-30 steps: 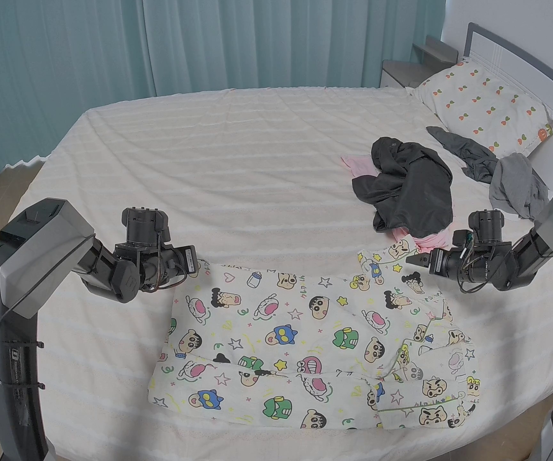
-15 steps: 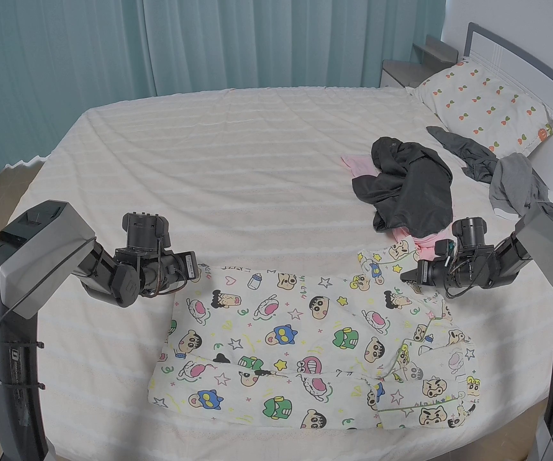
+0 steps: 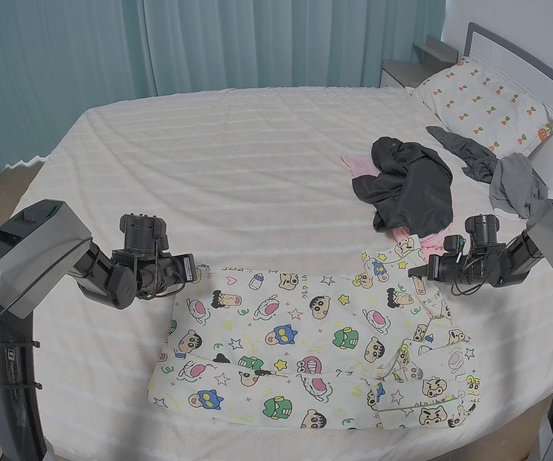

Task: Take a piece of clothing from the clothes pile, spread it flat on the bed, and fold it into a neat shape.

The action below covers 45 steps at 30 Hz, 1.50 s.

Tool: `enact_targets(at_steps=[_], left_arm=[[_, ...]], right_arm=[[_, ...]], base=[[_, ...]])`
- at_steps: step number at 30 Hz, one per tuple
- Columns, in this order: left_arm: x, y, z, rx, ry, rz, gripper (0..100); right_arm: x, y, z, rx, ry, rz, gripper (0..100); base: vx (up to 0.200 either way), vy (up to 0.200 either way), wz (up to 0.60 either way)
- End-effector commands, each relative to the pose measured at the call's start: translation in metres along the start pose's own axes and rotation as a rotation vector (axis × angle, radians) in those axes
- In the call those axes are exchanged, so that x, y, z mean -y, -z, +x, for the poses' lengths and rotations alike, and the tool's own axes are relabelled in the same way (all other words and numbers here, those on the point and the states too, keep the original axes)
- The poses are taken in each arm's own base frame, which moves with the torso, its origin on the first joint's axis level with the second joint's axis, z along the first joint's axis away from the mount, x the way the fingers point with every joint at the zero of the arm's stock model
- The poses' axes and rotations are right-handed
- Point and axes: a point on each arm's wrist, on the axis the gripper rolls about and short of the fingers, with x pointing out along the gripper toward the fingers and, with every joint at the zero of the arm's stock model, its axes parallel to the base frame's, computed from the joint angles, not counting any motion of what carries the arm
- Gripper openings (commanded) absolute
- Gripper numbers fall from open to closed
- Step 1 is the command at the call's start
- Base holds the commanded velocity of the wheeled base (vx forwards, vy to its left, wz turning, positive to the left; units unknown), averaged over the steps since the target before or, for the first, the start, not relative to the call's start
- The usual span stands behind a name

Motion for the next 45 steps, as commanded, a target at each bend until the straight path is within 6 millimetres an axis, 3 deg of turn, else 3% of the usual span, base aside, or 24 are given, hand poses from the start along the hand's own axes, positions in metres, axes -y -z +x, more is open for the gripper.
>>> enact_targets(at_steps=[1,7,18,23,25,26,36,45], left_arm=[[0.000,-0.001,-0.007,-0.002,0.000,-0.007,0],[0.002,-0.005,-0.015,0.010,0.007,-0.043,0],[0.004,-0.007,-0.021,0.044,0.021,-0.055,0],[0.001,-0.004,-0.017,0.034,0.013,-0.058,0],[-0.002,-0.004,-0.007,0.034,0.007,-0.063,0],[-0.002,-0.004,-0.006,0.034,0.007,-0.063,100],[-0.003,0.000,0.008,-0.020,0.103,-0.065,100],[-0.006,0.014,0.034,-0.038,0.099,-0.061,100]], right_arm=[[0.000,-0.001,-0.017,0.035,-0.016,-0.007,0],[0.002,0.013,-0.023,0.094,-0.065,-0.048,0],[-0.002,0.018,-0.026,0.224,-0.088,-0.085,0],[-0.001,0.022,-0.024,0.212,-0.088,-0.076,0],[0.000,0.024,-0.023,0.208,-0.085,-0.072,0],[0.000,0.024,-0.023,0.207,-0.086,-0.072,0],[-0.005,0.028,-0.023,0.195,-0.092,-0.071,0],[-0.014,0.028,-0.022,0.190,-0.107,-0.082,0]], base=[[0.000,0.000,0.00],[0.000,0.000,0.00],[0.000,0.000,0.00],[0.000,0.000,0.00],[0.000,0.000,0.00],[0.000,0.000,0.00],[0.000,0.000,0.00],[0.000,0.000,0.00]])
